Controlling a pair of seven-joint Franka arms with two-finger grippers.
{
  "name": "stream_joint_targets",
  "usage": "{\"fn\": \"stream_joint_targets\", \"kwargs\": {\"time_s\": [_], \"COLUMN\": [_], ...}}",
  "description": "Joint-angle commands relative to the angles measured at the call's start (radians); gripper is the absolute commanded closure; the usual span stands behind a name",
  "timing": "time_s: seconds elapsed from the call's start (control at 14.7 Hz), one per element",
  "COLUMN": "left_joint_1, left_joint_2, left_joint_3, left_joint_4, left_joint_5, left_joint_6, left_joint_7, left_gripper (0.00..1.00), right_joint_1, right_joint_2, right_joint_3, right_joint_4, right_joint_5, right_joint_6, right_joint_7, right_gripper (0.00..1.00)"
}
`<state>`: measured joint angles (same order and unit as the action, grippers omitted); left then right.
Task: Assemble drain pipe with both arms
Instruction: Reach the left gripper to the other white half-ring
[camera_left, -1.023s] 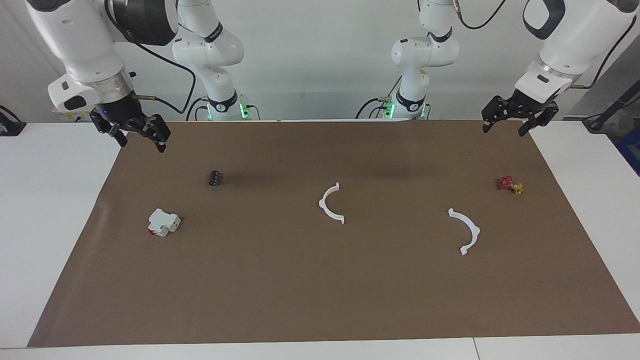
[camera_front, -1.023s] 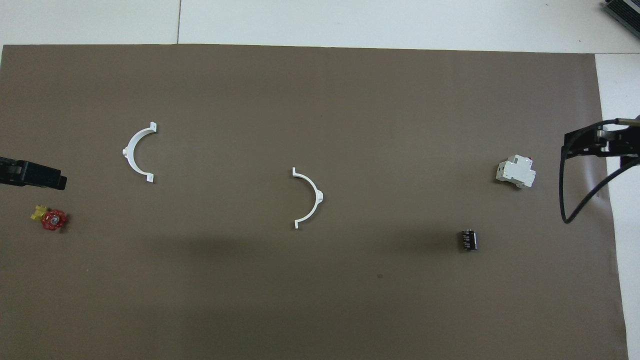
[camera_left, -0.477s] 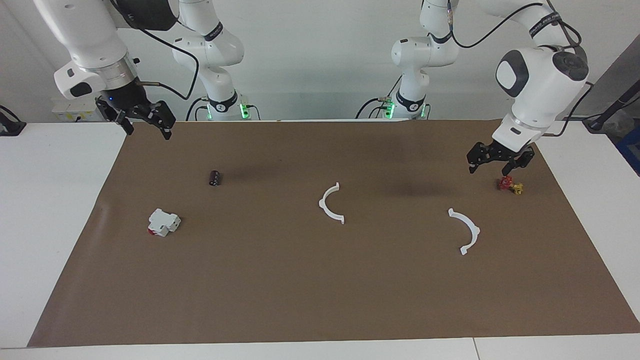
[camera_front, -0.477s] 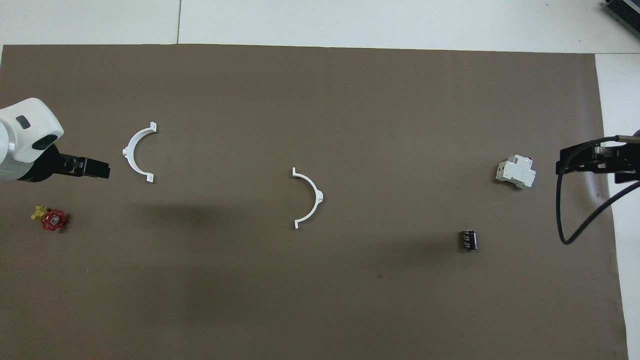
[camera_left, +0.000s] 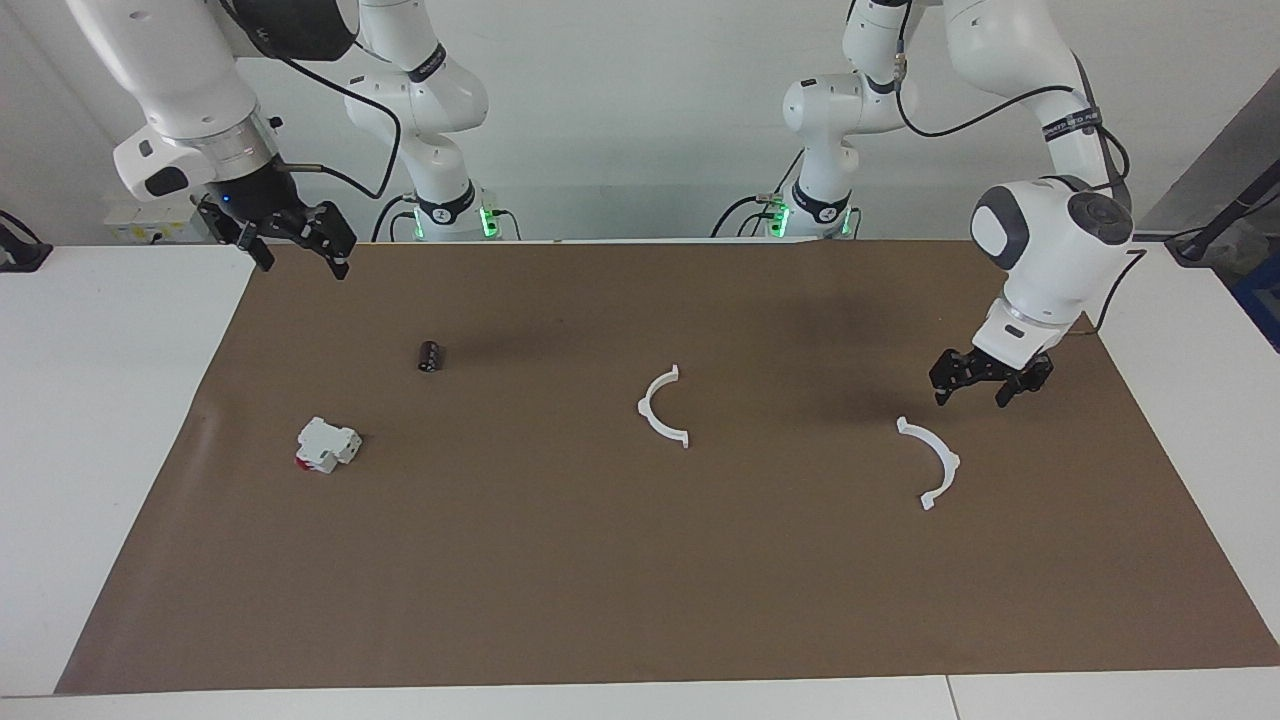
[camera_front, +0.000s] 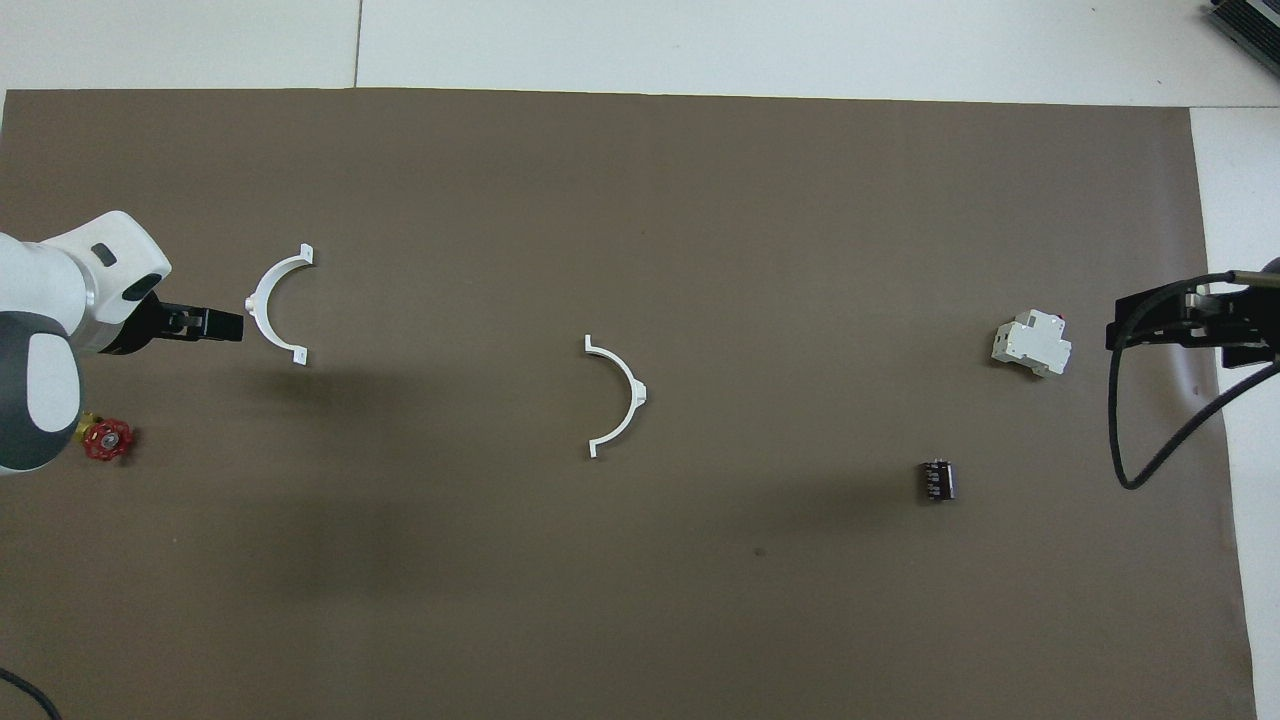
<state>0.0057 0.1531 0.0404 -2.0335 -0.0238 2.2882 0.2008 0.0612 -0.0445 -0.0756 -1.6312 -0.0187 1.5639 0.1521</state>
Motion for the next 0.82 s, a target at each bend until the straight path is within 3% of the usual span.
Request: {"fn": "stream_joint_targets", "kwargs": {"time_s": [0.0,0.27,0.75], "left_joint_1": [-0.001,-0.001,0.005], "left_joint_2": [0.064,0.184,0.227], "left_joint_3": [-0.004,-0.004,-0.004], "left_joint_4": [0.015,0.099,0.113], "left_joint_5": [0.005,-0.005,-0.022], "left_joint_6": [0.071,0.108,0.174], "left_joint_7": [0.009,0.008,0.009], "left_gripper": [0.05,0.07,0.17], "right_joint_1": [0.005,0.002,0.003], "right_joint_2": [-0.025,-0.025,-0.025], "right_joint_3": [0.005,0.004,0.002], "right_joint_4": [-0.027,-0.026,-0.022], "right_joint_5": [-0.021,-0.006,-0.004], "right_joint_6": [-0.002,0.002,0.002], "right_joint_7": [0.0,0.001,0.0], "right_gripper": [0.0,0.0,0.0]}}
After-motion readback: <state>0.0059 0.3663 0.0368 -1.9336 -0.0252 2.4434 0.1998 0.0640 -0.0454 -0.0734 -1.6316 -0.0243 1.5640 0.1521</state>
